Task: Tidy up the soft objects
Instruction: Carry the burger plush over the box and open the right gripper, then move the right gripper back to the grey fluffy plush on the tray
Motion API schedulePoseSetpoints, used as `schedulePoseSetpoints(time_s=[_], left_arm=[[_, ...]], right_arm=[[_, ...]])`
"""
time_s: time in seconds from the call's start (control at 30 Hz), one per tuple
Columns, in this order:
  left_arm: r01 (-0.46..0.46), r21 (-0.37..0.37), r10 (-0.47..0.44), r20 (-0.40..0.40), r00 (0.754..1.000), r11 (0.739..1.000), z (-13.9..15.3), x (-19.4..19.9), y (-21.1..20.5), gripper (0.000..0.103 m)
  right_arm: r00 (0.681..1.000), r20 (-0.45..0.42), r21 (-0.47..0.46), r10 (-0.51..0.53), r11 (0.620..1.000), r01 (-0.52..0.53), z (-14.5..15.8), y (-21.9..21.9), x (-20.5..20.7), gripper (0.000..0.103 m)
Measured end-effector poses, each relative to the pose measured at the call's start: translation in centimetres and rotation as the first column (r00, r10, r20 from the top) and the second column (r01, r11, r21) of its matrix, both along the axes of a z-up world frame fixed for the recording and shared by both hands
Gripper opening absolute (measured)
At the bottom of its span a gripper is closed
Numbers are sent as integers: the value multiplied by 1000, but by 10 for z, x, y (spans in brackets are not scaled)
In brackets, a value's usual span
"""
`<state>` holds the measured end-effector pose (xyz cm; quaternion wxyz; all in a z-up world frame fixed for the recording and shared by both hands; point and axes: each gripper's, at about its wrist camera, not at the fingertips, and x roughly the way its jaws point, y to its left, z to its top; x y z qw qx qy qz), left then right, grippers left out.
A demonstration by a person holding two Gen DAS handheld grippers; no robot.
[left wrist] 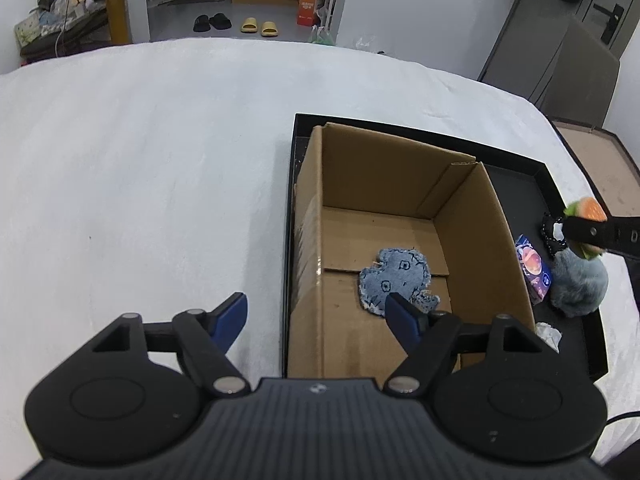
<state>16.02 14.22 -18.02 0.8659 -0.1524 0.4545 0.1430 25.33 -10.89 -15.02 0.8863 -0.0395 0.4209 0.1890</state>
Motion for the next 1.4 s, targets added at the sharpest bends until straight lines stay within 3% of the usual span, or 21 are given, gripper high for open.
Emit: schedulePoseSetpoints(time_s=[0.47,0.63,1.1,1.3,1.4], left_arm=[[18,-143,-14,30,999,990,-14,-18,28,39],[37,-182,-32,33,999,983,-21,-17,29,22],[32,-224,-23,42,999,974,-27,-18,34,22],[29,-232,-19,43,999,972,-26,-19,35,22],[24,-220,-16,39,999,975,-25,-17,35,22]], right_arm=[[997,-8,28,80,996,-80,8,64,-13,52],[994,-22,19,107,994,-107,2,85,-21,52],[985,-53,62,163,985,-159,-4,117,-37,52],[975,-112,103,192,978,-180,-11,119,-38,65],[977,-125,97,174,982,-162,-12,113,-34,66]])
